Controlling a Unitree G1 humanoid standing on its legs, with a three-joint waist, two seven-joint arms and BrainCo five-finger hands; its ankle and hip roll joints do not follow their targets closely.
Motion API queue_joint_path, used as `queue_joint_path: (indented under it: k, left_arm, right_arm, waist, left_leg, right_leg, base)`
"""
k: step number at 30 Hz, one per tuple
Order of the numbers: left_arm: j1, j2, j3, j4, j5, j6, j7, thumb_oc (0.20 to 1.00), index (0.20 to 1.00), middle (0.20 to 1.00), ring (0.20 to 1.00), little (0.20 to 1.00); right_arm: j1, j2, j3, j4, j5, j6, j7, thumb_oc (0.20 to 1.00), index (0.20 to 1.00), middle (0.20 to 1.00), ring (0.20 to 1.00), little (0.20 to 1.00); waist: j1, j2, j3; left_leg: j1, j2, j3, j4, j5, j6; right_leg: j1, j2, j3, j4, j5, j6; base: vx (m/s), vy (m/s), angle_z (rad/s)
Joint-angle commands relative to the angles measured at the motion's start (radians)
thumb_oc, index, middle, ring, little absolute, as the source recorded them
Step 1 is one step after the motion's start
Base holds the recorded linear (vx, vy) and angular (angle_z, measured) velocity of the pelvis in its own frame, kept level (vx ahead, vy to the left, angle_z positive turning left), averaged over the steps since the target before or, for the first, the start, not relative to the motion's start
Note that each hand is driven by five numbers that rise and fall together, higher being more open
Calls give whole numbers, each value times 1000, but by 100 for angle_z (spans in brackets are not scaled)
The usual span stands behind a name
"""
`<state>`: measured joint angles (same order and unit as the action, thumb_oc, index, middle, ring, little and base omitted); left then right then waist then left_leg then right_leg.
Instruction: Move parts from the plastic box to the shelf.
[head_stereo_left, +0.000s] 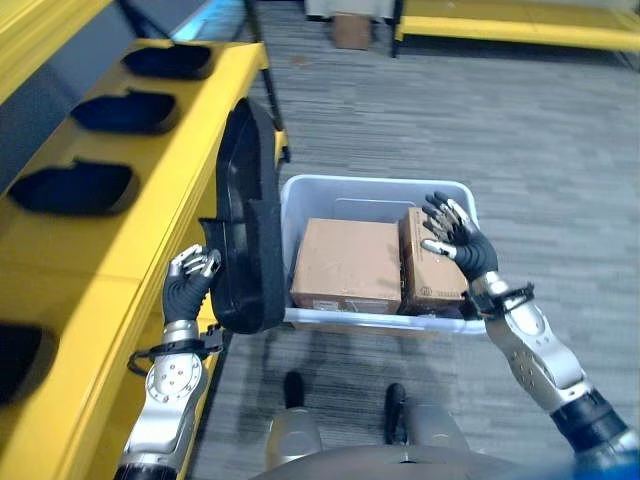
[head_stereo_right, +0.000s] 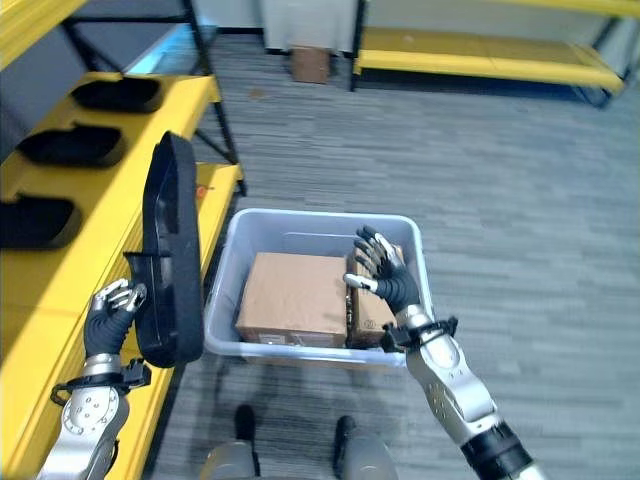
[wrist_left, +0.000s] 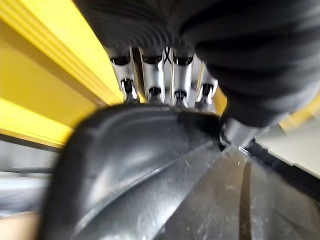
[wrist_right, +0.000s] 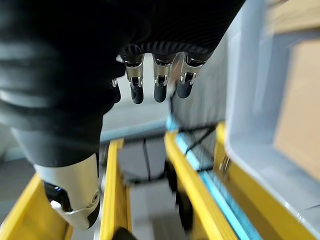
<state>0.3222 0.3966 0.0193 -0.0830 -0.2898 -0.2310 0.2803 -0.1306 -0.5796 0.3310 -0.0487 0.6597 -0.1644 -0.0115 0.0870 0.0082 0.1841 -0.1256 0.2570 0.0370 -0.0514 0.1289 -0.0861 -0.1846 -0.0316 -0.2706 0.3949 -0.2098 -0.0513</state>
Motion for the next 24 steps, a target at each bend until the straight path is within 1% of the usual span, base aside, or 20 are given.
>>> queue_joint_path:
  k: [1, 3, 4, 5, 6, 7, 8, 9, 10, 11, 13, 14, 17, 18, 19, 20, 21, 22, 23, 24]
  left_arm:
    - [-102, 36, 24, -22, -10, -48, -71, 200, 200, 200, 200, 200]
    - [-95, 34, 9, -22, -13, -44, -93, 200, 200, 200, 200, 200]
    - [-103, 32, 0, -22, -19, -40, -101, 200, 200, 200, 200, 200]
    - [-103, 34, -6, -19, -22, -34, -110, 200, 200, 200, 200, 200]
    - [-115, 32, -18, -15, -15, -29, -118, 200, 200, 200, 200, 200]
    - [-113, 32, -18, -15, -15, -29, -118, 200, 200, 200, 200, 200]
    - [-125, 31, -27, -16, -18, -27, -113, 200, 200, 200, 200, 200]
    - [-125, 28, -26, -17, -20, -26, -114, 200, 200, 200, 200, 200]
    - [-124, 28, -27, -18, -20, -26, -114, 200, 200, 200, 200, 200]
    - [-117, 18, -25, -24, -31, -21, -122, 200, 200, 200, 200, 200]
    - [-138, 42, -38, -33, -15, -22, -125, 200, 200, 200, 200, 200]
    - [-139, 43, -39, -33, -15, -22, -124, 200, 200, 200, 200, 200]
    - [-131, 59, -28, -51, -1, -20, -123, 200, 200, 200, 200, 200]
    - [-127, 65, -23, -60, -5, -24, -122, 200, 200, 200, 200, 200]
    - [-125, 69, -20, -64, -1, -25, -121, 200, 200, 200, 200, 200]
    - [-121, 79, -14, -68, 13, -28, -121, 200, 200, 200, 200, 200]
    - [-132, 84, -22, -66, 21, -28, -121, 200, 200, 200, 200, 200]
    - [-144, 88, -28, -62, 25, -28, -122, 200, 200, 200, 200, 200]
    - [-148, 91, -30, -62, 28, -29, -122, 200, 200, 200, 200, 200]
    - [-155, 98, -36, -63, 39, -30, -120, 200, 200, 200, 200, 200]
  right_arm:
    - [41, -6, -51, -26, -34, -42, 1, 1000, 1000, 1000, 1000, 1000]
    - [101, -8, -92, -30, -25, -43, 10, 1000, 1000, 1000, 1000, 1000]
    - [132, 1, -104, -24, -19, -45, 12, 1000, 1000, 1000, 1000, 1000]
    - [164, 12, -116, -23, -13, -43, 10, 1000, 1000, 1000, 1000, 1000]
    - [202, 36, -119, -10, -3, -37, 9, 1000, 1000, 1000, 1000, 1000]
    - [203, 36, -119, -10, -3, -37, 9, 1000, 1000, 1000, 1000, 1000]
    - [220, 56, -112, -6, 4, -27, 10, 1000, 1000, 1000, 1000, 1000]
    - [227, 64, -117, -9, 7, -27, 9, 1000, 1000, 1000, 1000, 1000]
    - [229, 64, -117, -10, 7, -26, 9, 1000, 1000, 1000, 1000, 1000]
    - [251, 65, -136, -17, 9, -23, 16, 1000, 1000, 1000, 1000, 1000]
    - [258, 84, -147, -10, 12, -29, 1, 1000, 1000, 1000, 1000, 1000]
    - [259, 85, -148, -10, 12, -29, 1, 1000, 1000, 1000, 1000, 1000]
    - [265, 93, -150, -9, 1, -26, -1, 1000, 1000, 1000, 1000, 1000]
    - [249, 106, -143, 10, -12, -27, -12, 1000, 1000, 1000, 1000, 1000]
    - [243, 110, -138, 13, -14, -26, -14, 1000, 1000, 1000, 1000, 1000]
    - [235, 129, -125, 10, -16, -22, -7, 1000, 1000, 1000, 1000, 1000]
    - [228, 144, -115, 22, -14, -21, -8, 1000, 1000, 1000, 1000, 1000]
    - [224, 161, -109, 31, -9, -20, -11, 1000, 1000, 1000, 1000, 1000]
    - [221, 170, -104, 32, -4, -19, -11, 1000, 1000, 1000, 1000, 1000]
    - [213, 187, -87, 40, 1, -19, -14, 1000, 1000, 1000, 1000, 1000]
  waist:
    - [-23, -31, 18]
    - [-34, -53, 3]
    - [-47, -63, -10]
    - [-61, -63, -22]
    - [-87, -56, -46]
    - [-87, -55, -45]
    - [-99, -41, -56]
    - [-102, -34, -56]
    - [-104, -34, -58]
    - [-112, -28, -64]
    - [-106, -27, -62]
    - [-107, -29, -62]
    - [-96, -38, -55]
    - [-81, -45, -44]
    - [-78, -48, -39]
    - [-65, -59, -29]
    - [-65, -64, -27]
    - [-64, -67, -27]
    - [-67, -73, -25]
    - [-71, -70, -26]
  left_leg:
    - [25, 12, -36, 20, 214, -59]
    - [29, -28, -14, 122, 105, -22]
    - [54, -31, 30, 181, 66, -11]
    - [84, -32, 65, 192, 33, -6]
    - [162, -26, 120, 214, -28, -21]
    - [165, -26, 120, 214, -30, -21]
    - [216, -43, 106, 195, -75, -20]
    - [202, -66, 84, 159, -103, -8]
    - [201, -68, 82, 158, -104, -6]
    - [206, -89, 102, 97, -164, 12]
    - [202, -93, 120, 65, -155, 12]
    - [202, -95, 118, 64, -154, 13]
    - [197, -129, 102, 25, -159, 28]
    - [182, -164, 79, 28, -174, 44]
    - [177, -178, 71, 32, -182, 53]
    - [163, -235, 47, 44, -203, 79]
    - [159, -256, 38, 45, -204, 88]
    - [156, -269, 31, 37, -201, 94]
    - [145, -285, 33, 30, -180, 105]
    - [153, -292, 25, 3, -167, 110]
  right_leg:
    - [76, -68, -3, -123, 90, 93]
    - [100, -89, -50, -206, 135, 91]
    - [110, -96, -82, -239, 149, 87]
    - [123, -96, -112, -265, 157, 88]
    - [141, -97, -146, -287, 152, 99]
    - [145, -96, -146, -288, 152, 100]
    - [137, -109, -170, -273, 160, 113]
    - [134, -116, -171, -266, 170, 124]
    - [133, -119, -173, -265, 170, 126]
    - [135, -145, -173, -247, 185, 142]
    - [145, -175, -194, -255, 207, 158]
    - [146, -177, -196, -257, 209, 159]
    - [155, -213, -224, -282, 256, 190]
    - [166, -249, -239, -310, 301, 217]
    - [168, -260, -238, -317, 313, 221]
    - [183, -313, -231, -349, 386, 259]
    - [183, -331, -224, -355, 413, 272]
    - [183, -341, -216, -355, 425, 278]
    - [168, -354, -218, -352, 440, 263]
    - [153, -351, -174, -339, 454, 266]
  base:
    - [-183, -135, 133]
    - [-157, -144, 101]
    - [-94, -109, 110]
    - [-18, -30, 125]
    - [24, 23, 134]
    - [-12, 145, 139]
    - [-42, 163, 126]
    - [-43, 170, 90]
    - [14, 197, 49]
    - [17, 222, 18]
    - [-18, 314, 12]
    - [-41, 231, 23]
    - [-43, 250, 29]
    - [-78, 372, 59]
    - [-92, 619, 83]
    - [-54, 538, 77]
    - [-53, 582, 72]
    - [-92, 339, 53]
    - [-78, 298, 46]
    - [-76, 259, 41]
